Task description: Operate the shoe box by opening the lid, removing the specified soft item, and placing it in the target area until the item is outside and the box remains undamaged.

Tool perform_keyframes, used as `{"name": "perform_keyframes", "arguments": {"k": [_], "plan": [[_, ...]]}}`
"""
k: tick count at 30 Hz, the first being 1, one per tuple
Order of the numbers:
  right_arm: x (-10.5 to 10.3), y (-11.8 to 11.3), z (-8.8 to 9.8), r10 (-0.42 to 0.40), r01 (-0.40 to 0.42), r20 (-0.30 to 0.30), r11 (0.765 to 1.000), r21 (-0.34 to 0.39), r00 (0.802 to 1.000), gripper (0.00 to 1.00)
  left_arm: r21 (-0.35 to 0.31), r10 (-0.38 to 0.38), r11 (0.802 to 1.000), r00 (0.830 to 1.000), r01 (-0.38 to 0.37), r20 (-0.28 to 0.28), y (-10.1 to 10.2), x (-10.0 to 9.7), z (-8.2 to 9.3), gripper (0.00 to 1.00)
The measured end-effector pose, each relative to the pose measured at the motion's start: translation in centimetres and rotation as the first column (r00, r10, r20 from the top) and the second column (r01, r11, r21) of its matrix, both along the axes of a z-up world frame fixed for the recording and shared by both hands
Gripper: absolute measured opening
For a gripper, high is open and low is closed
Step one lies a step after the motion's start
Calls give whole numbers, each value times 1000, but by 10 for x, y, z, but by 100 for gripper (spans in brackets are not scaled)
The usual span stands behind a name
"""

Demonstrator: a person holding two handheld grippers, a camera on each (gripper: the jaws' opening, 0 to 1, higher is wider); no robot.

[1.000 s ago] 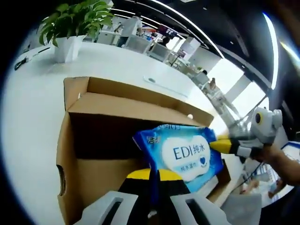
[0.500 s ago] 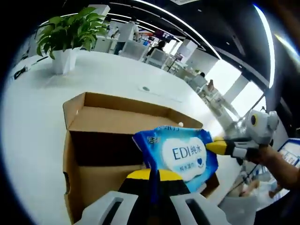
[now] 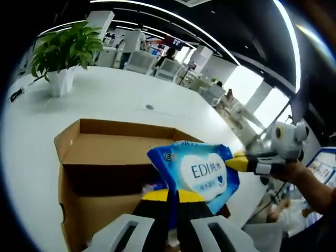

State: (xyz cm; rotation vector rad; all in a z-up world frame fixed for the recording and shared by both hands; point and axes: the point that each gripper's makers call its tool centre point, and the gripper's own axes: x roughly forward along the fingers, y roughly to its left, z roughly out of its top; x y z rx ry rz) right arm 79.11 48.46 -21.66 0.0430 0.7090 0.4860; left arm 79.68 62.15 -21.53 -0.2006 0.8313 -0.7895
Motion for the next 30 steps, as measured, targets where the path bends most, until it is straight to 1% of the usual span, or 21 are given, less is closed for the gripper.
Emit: {"name": "perform_keyframes", "arguments": {"k": [5, 11, 21, 30], "plan": [[0, -17, 2, -20, 20, -1, 1000, -7, 1000, 0, -5, -11, 1000, 1000, 11, 4, -16, -2, 4, 2], [-7, -31, 8, -40, 40, -1, 999, -14, 999, 0, -7, -26, 1000, 1000, 26, 13, -33, -4, 7, 2], [-11, -61, 9, -67, 67, -5, 997, -27, 998, 0, -19, -53, 998, 998, 54, 15, -62, -7, 10, 2], [-17, -87, 10, -100, 99, -11, 994, -44, 995, 0, -8, -96, 995, 995, 96, 31, -91, -14, 11, 3]]}}
